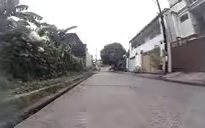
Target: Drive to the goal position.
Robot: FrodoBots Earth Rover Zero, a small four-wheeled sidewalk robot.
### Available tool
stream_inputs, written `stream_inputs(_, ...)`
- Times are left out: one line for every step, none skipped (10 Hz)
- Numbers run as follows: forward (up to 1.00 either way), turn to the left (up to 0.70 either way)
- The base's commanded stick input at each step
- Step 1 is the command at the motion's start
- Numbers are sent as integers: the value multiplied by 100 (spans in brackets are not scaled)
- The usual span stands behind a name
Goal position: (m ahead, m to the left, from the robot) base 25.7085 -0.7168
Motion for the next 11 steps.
stream_inputs(100, 0)
stream_inputs(100, 0)
stream_inputs(100, 0)
stream_inputs(100, 0)
stream_inputs(100, -3)
stream_inputs(100, -17)
stream_inputs(100, -30)
stream_inputs(100, -37)
stream_inputs(100, -24)
stream_inputs(100, 0)
stream_inputs(100, 0)
